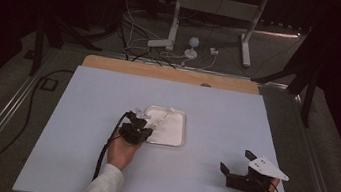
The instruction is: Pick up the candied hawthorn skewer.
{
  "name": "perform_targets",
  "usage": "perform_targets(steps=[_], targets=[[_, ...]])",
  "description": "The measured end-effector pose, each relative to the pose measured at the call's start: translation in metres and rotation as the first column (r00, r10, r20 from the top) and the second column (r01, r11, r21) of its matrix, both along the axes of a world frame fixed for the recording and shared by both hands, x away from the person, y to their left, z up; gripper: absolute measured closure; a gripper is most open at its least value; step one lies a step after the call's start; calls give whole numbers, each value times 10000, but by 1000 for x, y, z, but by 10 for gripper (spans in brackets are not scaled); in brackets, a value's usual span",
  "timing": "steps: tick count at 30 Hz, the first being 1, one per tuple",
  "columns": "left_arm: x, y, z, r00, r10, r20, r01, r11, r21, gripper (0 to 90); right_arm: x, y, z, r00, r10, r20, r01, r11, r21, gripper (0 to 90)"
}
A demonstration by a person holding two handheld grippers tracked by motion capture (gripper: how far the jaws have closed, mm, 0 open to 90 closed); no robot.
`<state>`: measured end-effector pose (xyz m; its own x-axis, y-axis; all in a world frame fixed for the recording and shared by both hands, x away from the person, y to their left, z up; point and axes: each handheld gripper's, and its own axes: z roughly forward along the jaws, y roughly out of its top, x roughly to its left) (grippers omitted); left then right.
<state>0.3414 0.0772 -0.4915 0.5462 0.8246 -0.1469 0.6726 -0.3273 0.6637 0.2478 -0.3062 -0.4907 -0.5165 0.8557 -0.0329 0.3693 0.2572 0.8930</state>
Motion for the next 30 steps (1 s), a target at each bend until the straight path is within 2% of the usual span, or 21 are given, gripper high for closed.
perform_targets(steps=[12, 16, 19, 26, 27, 30], targets=[[-10, 14, 9, 9986, -55, 531, 84, 9984, -554, 899, 2, -1, 0, 9999, -71, -87, 73, 9998, 211, 0], [-17, 20, 11, 9967, -117, 806, 193, 9953, -944, 898, 2, -1, 2, 9999, -71, -130, 78, 9982, 586, 0], [-23, 24, 13, 9945, -151, 1033, 252, 9950, -964, 898, 2, 1, 4, 9999, -52, -135, 60, 9979, 643, 0], [-31, 35, 12, 9918, -93, 1276, 243, 9929, -1168, 898, 8, 8, 24, 9999, 104, -55, -97, 9932, 1157, 0], [-32, 36, 12, 9917, -103, 1282, 264, 9919, -1239, 898, 12, 11, 30, 9998, 179, -80, -167, 9908, 1344, 0], [-34, 38, 13, 9907, -132, 1352, 304, 9915, -1263, 898, 17, 15, 35, 9994, 320, -159, -292, 9878, 1531, 0]])
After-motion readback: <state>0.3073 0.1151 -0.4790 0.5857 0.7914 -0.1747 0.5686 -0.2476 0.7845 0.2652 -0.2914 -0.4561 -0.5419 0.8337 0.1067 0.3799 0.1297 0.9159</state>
